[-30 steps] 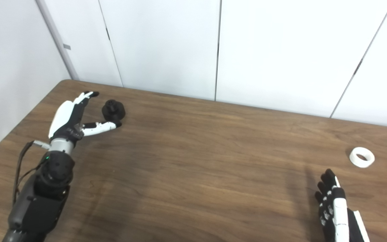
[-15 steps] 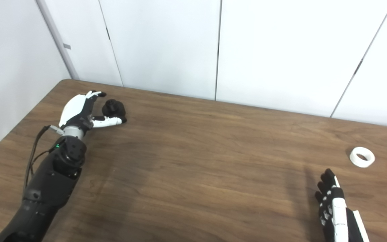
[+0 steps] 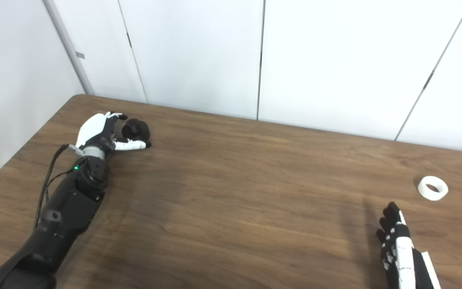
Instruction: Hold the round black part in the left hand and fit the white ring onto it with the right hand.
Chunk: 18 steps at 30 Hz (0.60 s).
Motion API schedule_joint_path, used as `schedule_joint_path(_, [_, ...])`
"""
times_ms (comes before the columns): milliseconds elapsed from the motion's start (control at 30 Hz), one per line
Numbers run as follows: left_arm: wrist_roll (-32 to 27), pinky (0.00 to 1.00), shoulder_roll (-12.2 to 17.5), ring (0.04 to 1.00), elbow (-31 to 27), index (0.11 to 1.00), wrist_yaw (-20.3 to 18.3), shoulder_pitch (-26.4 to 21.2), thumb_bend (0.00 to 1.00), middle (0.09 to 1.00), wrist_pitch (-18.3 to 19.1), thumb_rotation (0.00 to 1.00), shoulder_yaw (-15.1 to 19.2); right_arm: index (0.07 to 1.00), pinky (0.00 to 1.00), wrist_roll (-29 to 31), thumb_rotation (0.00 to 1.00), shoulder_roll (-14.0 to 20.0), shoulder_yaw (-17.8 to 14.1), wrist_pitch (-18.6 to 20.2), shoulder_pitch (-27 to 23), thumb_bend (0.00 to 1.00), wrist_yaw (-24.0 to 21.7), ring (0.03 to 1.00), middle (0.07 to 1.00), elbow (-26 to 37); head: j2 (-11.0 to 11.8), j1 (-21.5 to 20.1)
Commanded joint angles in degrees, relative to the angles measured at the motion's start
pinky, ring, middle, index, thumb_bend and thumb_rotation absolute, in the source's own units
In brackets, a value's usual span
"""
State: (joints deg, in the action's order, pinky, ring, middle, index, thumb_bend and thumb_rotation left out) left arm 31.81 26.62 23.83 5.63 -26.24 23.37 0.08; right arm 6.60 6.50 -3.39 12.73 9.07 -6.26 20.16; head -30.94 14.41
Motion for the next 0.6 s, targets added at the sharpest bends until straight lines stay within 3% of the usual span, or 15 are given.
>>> schedule_joint_path(0, [0.46,1.0,2.36,1.0,-0.43,0.867,1.92,-2.99,0.97,0.983,-0.77,0.34,0.2,1.0,1.0,0.23,1.0,0.01,0.28,-0.83,1.39,0.44,-0.07,1.0,1.0,1.68,-0.07,-0.03])
schedule_joint_path(267, [-0.15,1.0,2.28,1.0,1.66,0.862,2.59,-4.2,0.95,0.978,-0.58,0.33,-0.13,1.0,1.0,0.01,1.0,-0.03,0.4,-0.88,1.41,0.44,-0.05,1.0,1.0,1.75,0.15,-0.42])
schedule_joint_path(567, [-0.55,1.0,2.4,0.999,4.06,0.789,3.22,-4.95,0.94,0.949,-1.86,0.31,-1.03,1.0,1.0,-0.37,1.0,-0.22,0.32,-1.18,1.37,0.44,0.23,1.0,1.0,1.68,0.03,-0.61])
